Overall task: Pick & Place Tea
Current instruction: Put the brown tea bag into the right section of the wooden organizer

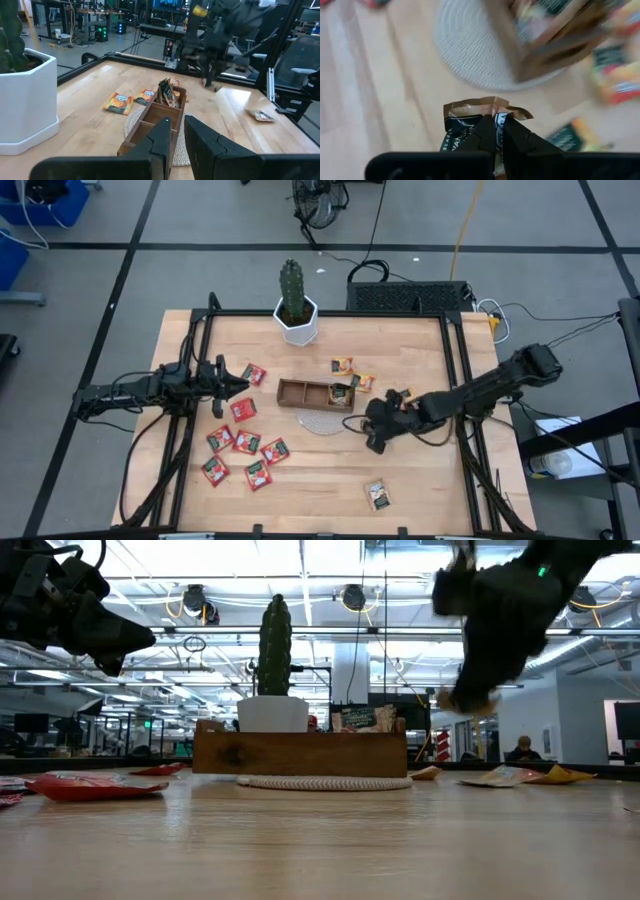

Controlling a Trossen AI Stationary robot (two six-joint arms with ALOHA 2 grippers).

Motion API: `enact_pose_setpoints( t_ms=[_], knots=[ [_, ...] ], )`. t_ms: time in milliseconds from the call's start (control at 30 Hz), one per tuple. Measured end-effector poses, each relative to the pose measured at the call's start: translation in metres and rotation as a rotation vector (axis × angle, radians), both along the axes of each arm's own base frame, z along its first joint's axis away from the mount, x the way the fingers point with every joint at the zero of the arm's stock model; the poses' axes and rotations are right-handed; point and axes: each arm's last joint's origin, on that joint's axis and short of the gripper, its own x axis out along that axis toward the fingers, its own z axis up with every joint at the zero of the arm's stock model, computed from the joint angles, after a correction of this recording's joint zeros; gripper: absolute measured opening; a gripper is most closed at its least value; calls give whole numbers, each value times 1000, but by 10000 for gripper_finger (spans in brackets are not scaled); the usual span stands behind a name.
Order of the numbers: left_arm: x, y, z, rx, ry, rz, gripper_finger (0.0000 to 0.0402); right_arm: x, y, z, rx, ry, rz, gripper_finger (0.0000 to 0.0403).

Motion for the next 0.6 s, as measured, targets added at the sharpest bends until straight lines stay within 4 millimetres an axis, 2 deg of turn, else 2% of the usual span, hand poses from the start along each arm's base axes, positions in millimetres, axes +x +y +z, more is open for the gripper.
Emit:
enact_pose_setpoints(
  t_ms=[133, 200, 333, 433, 533, 600],
  knots=[
    [0, 0, 0, 0, -1, 0, 58, 1, 10, 18, -179, -232, -85, 2],
    [0, 0, 0, 0, -1, 0, 58, 7, 15, 17, -263, -362, -131, 2],
    [0, 0, 0, 0, -1, 0, 58, 25, 20, -12, -339, -570, -140, 1],
    [0, 0, 0, 0, -2, 0, 58, 39, 17, -33, -312, -776, -190, 1],
    [0, 0, 0, 0, -1, 0, 58, 48, 14, -59, -328, -871, -220, 1],
    [0, 0, 0, 0, -1, 0, 58, 53, 14, -68, -353, -913, -275, 1]
  ],
)
